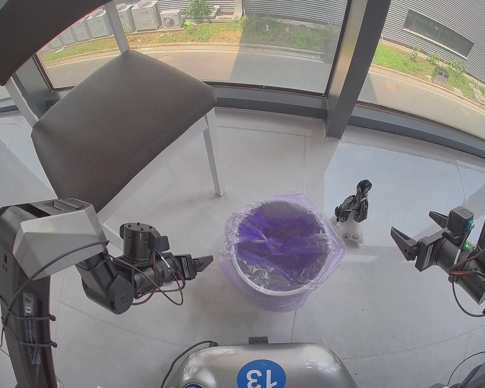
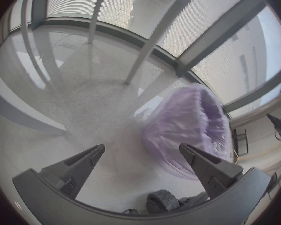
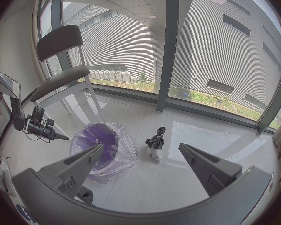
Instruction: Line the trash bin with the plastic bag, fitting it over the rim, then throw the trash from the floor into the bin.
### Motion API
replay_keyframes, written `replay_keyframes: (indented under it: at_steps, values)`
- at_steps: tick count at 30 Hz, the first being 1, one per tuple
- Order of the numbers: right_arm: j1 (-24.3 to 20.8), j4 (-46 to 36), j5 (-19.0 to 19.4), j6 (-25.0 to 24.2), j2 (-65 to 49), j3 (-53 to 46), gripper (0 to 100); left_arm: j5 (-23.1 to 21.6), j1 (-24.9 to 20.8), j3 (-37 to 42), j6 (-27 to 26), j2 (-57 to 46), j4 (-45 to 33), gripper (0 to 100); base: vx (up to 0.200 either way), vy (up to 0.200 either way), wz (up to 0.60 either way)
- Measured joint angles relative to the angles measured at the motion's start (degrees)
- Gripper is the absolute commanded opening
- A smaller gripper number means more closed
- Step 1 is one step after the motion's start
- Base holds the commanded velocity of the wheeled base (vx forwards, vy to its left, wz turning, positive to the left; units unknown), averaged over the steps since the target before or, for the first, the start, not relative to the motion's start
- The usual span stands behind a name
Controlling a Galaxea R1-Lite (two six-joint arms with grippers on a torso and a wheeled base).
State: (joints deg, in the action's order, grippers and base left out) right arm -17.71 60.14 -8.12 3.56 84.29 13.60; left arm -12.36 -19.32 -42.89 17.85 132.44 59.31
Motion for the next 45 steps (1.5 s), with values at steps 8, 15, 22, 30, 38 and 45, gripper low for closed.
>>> replay_keyframes:
  at_steps: [8, 15, 22, 30, 38, 45]
  values:
    - [0.18, 0.02, 0.1, -0.04, -0.13, -0.21, 100, -0.68, -3.94, -0.79, -0.99, 3.47, 2.06, 100, 0.0, 0.0, 0.0]
    - [0.33, 0.0, 0.16, -0.09, 0.26, -0.16, 100, 1.48, -4.44, -8.57, -1.16, 7.97, -0.52, 100, 0.0, 0.0, 0.0]
    - [0.62, 0.05, 0.21, -0.15, 1.52, -0.16, 100, 3.47, -4.11, -18.71, -1.18, 12.87, -8.67, 100, 0.0, 0.0, 0.0]
    - [1.05, 0.18, 0.22, -0.15, 3.91, -0.22, 100, 3.08, -3.22, -16.7, -0.94, 14.53, -5.21, 100, 0.0, 0.0, 0.0]
    - [1.12, 0.21, 0.21, -0.17, 4.88, -0.18, 100, 0.13, 1.0, -7.06, -1.68, 10.29, 1.05, 100, 0.0, 0.0, 0.0]
    - [1.12, 0.16, 0.22, -0.17, 5.05, -0.21, 100, 0.05, 2.88, 0.46, -4.69, 4.63, 4.88, 100, 0.0, 0.0, 0.0]
